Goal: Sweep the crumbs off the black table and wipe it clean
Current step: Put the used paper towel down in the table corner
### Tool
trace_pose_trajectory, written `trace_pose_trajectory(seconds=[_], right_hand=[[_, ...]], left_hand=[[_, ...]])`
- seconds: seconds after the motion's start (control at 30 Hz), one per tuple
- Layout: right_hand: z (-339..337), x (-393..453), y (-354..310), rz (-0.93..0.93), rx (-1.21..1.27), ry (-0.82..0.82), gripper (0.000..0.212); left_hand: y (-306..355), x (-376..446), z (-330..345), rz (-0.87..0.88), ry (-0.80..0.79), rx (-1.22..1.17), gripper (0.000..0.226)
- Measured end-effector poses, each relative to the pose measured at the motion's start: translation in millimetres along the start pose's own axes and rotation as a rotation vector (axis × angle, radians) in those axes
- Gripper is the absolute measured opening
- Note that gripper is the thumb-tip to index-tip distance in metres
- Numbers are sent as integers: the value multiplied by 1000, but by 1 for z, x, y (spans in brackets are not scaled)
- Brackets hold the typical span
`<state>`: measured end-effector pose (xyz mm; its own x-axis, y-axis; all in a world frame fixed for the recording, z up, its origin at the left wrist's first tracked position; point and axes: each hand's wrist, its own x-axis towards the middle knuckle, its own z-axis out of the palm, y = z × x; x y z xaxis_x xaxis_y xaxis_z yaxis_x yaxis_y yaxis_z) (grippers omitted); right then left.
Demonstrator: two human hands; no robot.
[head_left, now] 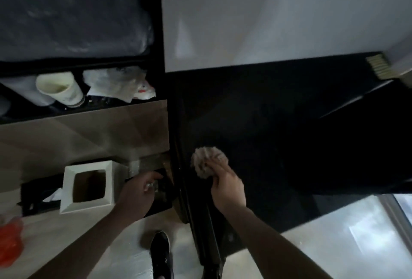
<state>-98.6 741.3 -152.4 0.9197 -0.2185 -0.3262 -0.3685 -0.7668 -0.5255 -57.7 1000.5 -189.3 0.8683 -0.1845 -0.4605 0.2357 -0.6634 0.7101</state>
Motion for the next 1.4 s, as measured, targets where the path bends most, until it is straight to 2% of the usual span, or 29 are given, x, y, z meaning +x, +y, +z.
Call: trace_pose_trajectory(seconds=[0.1, 0.2, 0.3, 0.47, 0.6, 0.77, 0.87, 1.07, 1.4], right_hand=[[-35, -38, 6, 32, 128, -15, 54], [-80, -77, 19, 56, 236, 67, 54], [-126, -113, 41, 90, 351, 200, 51], [-197, -153, 96, 121, 530, 328, 53], [-248, -179, 160, 109, 562, 365, 55], [-312, -199, 244, 89, 576, 304, 48], [-346, -197, 281, 91, 603, 300, 44], [-393, -168, 323, 96, 565, 281, 40], [-476, -84, 376, 98, 590, 255, 37]], left_hand=[[56, -35, -11, 161, -46, 62, 54], [108, -62, -9, 256, -92, 104, 47], [151, -82, 7, 287, -158, 153, 37], [220, -104, 55, 321, -198, 246, 34], [273, -125, 107, 304, -194, 287, 30], [331, -158, 173, 272, -131, 174, 28], [363, -173, 202, 273, -81, 130, 33], [419, -168, 233, 295, -90, 125, 35], [508, -68, 299, 274, -156, 90, 36]])
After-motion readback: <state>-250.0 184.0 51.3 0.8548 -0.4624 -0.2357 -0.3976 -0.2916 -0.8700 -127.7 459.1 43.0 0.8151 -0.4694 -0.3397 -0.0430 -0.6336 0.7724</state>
